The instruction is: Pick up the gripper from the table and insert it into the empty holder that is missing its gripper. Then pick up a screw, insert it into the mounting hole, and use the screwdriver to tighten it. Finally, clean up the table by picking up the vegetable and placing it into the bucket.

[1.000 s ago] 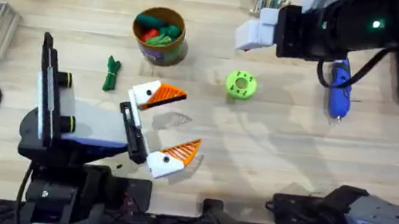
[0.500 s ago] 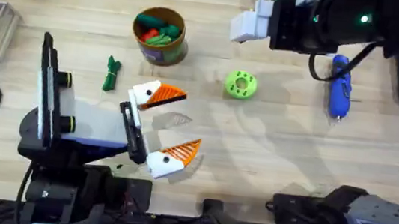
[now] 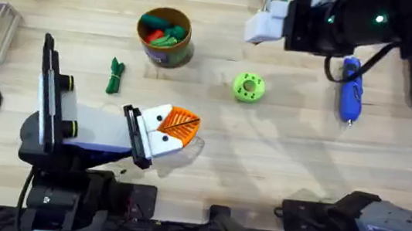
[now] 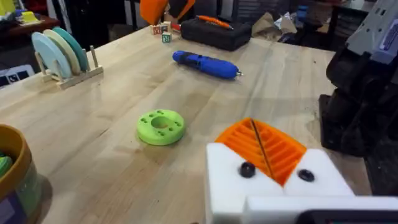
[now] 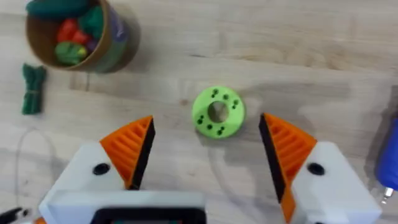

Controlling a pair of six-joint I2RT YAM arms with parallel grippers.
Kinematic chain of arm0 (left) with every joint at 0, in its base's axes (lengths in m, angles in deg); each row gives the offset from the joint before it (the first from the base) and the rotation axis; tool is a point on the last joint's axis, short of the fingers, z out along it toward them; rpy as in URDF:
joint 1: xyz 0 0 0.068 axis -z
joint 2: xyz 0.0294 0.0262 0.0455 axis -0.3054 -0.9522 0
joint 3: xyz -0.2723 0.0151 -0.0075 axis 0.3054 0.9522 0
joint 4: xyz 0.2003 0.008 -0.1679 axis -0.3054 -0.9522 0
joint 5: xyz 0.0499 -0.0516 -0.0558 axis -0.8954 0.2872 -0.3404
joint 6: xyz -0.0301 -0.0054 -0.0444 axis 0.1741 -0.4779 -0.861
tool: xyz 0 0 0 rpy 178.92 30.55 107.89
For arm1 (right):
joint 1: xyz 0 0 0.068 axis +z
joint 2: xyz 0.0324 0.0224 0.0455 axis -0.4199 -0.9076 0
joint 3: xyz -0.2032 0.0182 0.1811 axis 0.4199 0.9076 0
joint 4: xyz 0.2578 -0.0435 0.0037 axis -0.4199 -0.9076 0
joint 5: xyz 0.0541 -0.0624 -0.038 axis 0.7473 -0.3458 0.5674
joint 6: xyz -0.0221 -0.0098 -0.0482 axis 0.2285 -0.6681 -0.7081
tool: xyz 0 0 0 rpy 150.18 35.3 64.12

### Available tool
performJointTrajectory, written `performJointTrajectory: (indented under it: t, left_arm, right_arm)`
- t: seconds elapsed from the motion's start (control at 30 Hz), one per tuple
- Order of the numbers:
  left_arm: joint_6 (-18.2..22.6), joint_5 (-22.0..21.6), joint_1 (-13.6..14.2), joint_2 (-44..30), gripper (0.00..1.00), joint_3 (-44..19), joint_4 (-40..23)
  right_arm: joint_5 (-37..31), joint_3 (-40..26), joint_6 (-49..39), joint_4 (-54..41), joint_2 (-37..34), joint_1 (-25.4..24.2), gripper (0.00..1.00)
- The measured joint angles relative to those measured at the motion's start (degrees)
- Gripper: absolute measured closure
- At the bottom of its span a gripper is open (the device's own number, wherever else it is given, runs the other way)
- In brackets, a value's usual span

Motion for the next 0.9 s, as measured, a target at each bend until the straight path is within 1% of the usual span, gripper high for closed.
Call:
performJointTrajectory:
  t: [0.07,0.17,0.47,0.57,0.7,0.9]
  left_arm:
    - [0.0,0.0,0.0,0.0,0.995,0.0,0.0]
    - [0.0,0.0,0.0,0.0,0.995,0.0,0.0]
    - [0.0,0.0,0.0,0.0,0.995,0.0,0.0]
    - [0.0,0.0,0.0,0.0,0.995,0.0,0.0]
    - [0.0,0.0,0.0,0.0,0.995,0.0,0.0]
    - [0.0,0.0,0.0,0.0,0.995,0.0,0.0]
  right_arm:
    - [-0.6,0.0,0.0,0.0,0.0,-1.9,0.008]
    - [-1.1,0.0,0.0,0.0,0.0,-6.0,0.009]
    - [-1.6,0.0,-0.1,0.0,0.0,-23.0,0.009]
    - [-1.7,0.0,-1.8,0.0,-0.4,-28.2,0.009]
    - [-1.8,0.0,-5.4,-1.6,-1.9,-33.0,0.009]
    - [-1.8,-1.4,-10.2,-5.8,-5.1,-38.2,0.009]
